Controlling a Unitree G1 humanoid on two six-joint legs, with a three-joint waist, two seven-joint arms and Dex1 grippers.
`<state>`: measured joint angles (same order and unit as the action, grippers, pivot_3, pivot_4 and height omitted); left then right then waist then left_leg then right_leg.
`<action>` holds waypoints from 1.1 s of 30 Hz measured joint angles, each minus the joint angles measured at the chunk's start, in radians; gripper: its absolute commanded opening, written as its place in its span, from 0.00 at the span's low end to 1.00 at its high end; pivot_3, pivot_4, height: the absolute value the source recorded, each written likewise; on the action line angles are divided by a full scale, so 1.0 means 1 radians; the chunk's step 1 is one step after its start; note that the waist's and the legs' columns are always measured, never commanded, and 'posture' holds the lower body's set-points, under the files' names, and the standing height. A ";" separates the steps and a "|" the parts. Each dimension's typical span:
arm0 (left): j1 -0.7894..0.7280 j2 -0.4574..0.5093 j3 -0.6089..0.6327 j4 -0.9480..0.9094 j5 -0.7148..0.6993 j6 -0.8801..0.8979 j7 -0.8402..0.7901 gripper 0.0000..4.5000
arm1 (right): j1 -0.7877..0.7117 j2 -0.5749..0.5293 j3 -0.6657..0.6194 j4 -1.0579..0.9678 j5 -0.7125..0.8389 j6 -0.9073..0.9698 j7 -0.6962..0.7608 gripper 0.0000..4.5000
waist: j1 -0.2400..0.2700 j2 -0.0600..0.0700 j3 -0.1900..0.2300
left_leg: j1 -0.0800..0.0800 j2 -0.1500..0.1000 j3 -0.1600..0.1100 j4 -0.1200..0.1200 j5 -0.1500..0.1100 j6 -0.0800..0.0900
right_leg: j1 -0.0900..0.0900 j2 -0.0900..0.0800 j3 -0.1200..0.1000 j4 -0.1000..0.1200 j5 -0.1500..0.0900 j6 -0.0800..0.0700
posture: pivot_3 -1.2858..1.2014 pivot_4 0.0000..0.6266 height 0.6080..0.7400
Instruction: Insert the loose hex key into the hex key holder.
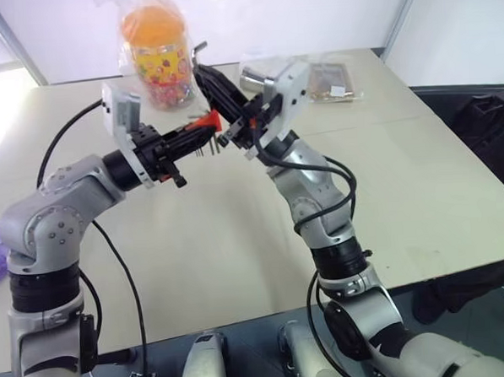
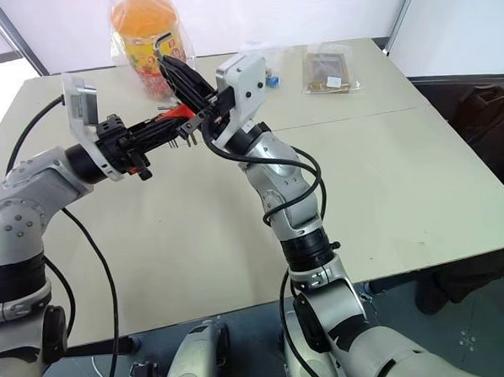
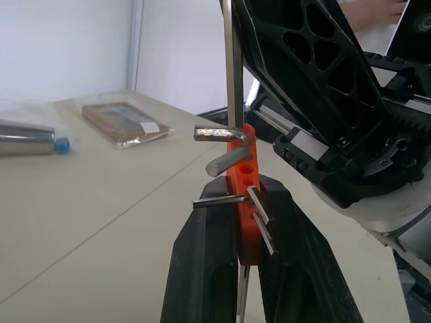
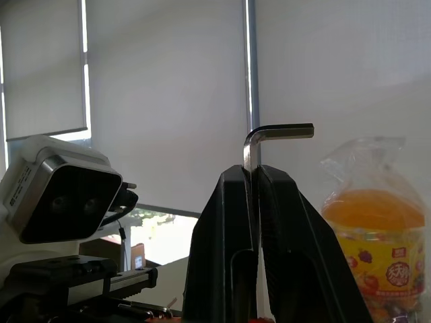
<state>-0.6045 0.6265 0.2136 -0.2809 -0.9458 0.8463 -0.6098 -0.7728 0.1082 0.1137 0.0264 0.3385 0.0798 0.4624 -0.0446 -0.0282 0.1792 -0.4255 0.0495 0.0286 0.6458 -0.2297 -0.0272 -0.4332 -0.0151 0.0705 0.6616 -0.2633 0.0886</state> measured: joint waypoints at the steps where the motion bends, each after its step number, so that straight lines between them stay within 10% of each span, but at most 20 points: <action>1: -0.001 0.000 0.000 0.003 0.000 0.000 0.000 0.00 | 0.000 0.000 0.000 0.000 0.000 0.000 0.000 0.01 | 0.000 0.000 0.000 | 0.000 0.000 0.000 0.000 0.000 0.000 | 0.000 0.000 0.000 0.000 0.000 0.000 | 0.52 0.24 1.00; 33: -0.023 0.000 0.003 0.010 0.000 -0.002 0.002 0.00 | 0.005 -0.031 -0.001 -0.001 -0.003 -0.024 0.010 0.01 | 0.000 0.000 0.000 | 0.000 0.000 0.000 0.000 0.000 0.000 | 0.000 0.000 0.000 0.000 0.000 0.000 | 0.52 0.24 1.00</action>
<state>-0.6274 0.6261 0.2171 -0.2712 -0.9459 0.8443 -0.6082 -0.7677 0.0770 0.1123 0.0254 0.3360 0.0562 0.4721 -0.0447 -0.0282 0.1793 -0.4255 0.0495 0.0287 0.6457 -0.2298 -0.0272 -0.4332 -0.0151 0.0705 0.6615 -0.2633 0.0886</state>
